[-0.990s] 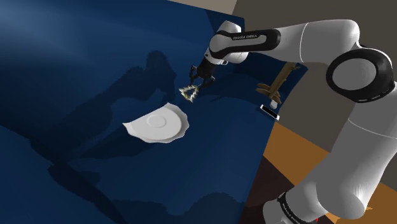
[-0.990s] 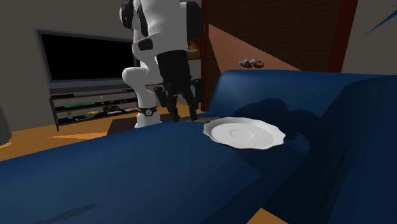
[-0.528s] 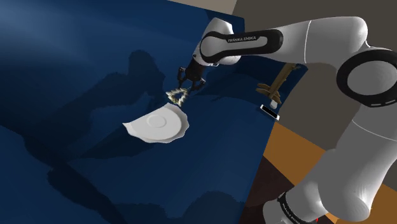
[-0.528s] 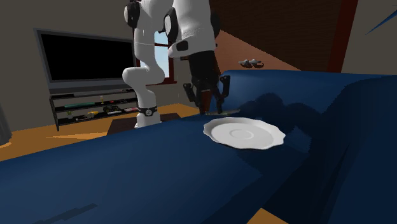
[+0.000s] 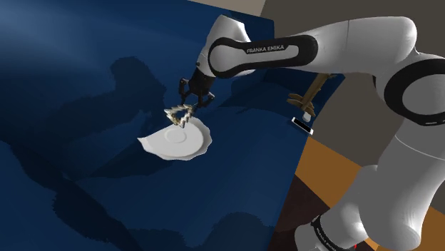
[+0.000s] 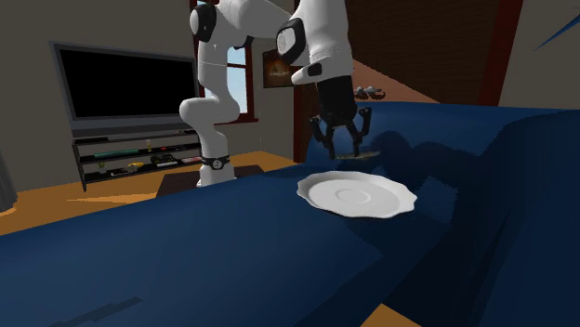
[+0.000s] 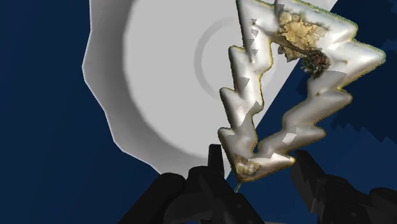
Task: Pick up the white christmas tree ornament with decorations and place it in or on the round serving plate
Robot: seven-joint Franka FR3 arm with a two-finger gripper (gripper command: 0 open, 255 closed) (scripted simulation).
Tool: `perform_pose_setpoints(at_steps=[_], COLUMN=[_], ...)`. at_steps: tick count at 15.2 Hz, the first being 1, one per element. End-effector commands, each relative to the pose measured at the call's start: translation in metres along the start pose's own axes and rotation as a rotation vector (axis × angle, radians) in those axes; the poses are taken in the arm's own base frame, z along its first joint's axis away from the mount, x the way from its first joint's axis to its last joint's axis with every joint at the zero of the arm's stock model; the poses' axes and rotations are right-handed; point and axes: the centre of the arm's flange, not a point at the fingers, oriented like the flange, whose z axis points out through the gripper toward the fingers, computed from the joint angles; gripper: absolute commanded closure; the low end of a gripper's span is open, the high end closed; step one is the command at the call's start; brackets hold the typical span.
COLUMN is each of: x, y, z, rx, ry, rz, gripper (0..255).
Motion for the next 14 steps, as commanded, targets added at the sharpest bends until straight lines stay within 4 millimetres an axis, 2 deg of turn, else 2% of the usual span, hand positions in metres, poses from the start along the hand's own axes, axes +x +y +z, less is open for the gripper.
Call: perform_pose_setpoints(at_steps=[1, 14], x=[-0.024, -0.024], y=[-0.014, 0.0], z=[0.002, 0.069], rx=[0.0, 0.0], ry=[0.0, 0.0], rz=[0.002, 0.002], gripper=[255, 255])
